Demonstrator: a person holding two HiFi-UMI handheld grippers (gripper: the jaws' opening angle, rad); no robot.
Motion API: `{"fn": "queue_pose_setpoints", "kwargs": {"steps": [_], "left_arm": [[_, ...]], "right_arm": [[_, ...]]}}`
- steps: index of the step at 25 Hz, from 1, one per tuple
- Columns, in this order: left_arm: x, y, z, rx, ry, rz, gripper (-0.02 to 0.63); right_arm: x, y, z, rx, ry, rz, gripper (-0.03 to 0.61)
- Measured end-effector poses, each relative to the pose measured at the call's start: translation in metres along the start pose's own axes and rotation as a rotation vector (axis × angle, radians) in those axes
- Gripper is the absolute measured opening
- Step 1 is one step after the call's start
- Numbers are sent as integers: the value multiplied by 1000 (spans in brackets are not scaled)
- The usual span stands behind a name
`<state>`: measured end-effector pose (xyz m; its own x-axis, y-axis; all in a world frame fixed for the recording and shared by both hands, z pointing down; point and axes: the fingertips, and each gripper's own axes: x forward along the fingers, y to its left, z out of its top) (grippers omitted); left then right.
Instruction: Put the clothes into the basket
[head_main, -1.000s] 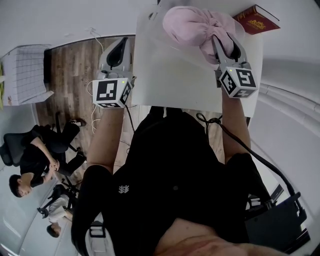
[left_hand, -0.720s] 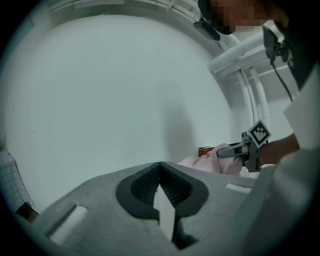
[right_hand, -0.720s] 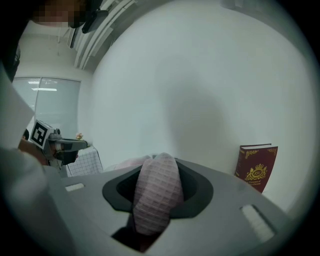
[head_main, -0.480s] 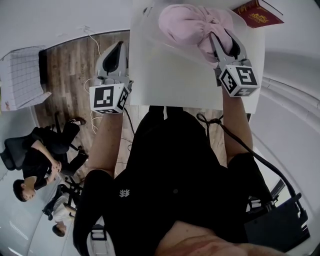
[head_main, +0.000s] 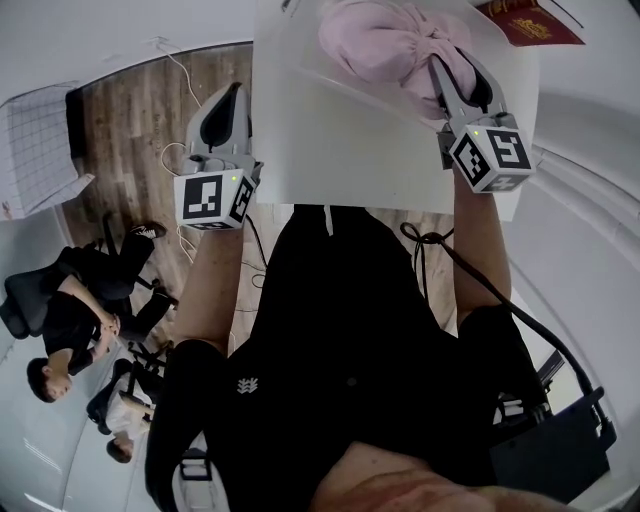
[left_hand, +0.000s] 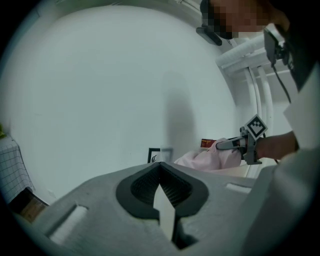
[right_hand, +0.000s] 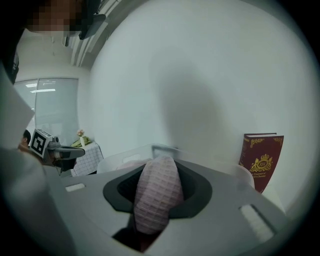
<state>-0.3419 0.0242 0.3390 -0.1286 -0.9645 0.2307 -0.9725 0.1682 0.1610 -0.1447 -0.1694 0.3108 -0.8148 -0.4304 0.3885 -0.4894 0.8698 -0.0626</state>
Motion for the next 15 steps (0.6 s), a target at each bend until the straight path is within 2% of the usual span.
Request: {"fn": "queue_pose_setpoints", "kwargs": {"steps": [5,7,11,15], "left_arm": [[2,3,2,-5,-12,-2,2],[6,1,5,-3,-20,-2,0],[7,5,15,-4,-34,-4,1],[15,-3,20,7,-40,-5,1]], "right_arm": [[5,6,-14,-11,102,-3,124],[9,3,-17,-14,125,-11,147],[9,10,-3,-48,85,-17,146],[6,2,7,-31,40,-19,146]]}}
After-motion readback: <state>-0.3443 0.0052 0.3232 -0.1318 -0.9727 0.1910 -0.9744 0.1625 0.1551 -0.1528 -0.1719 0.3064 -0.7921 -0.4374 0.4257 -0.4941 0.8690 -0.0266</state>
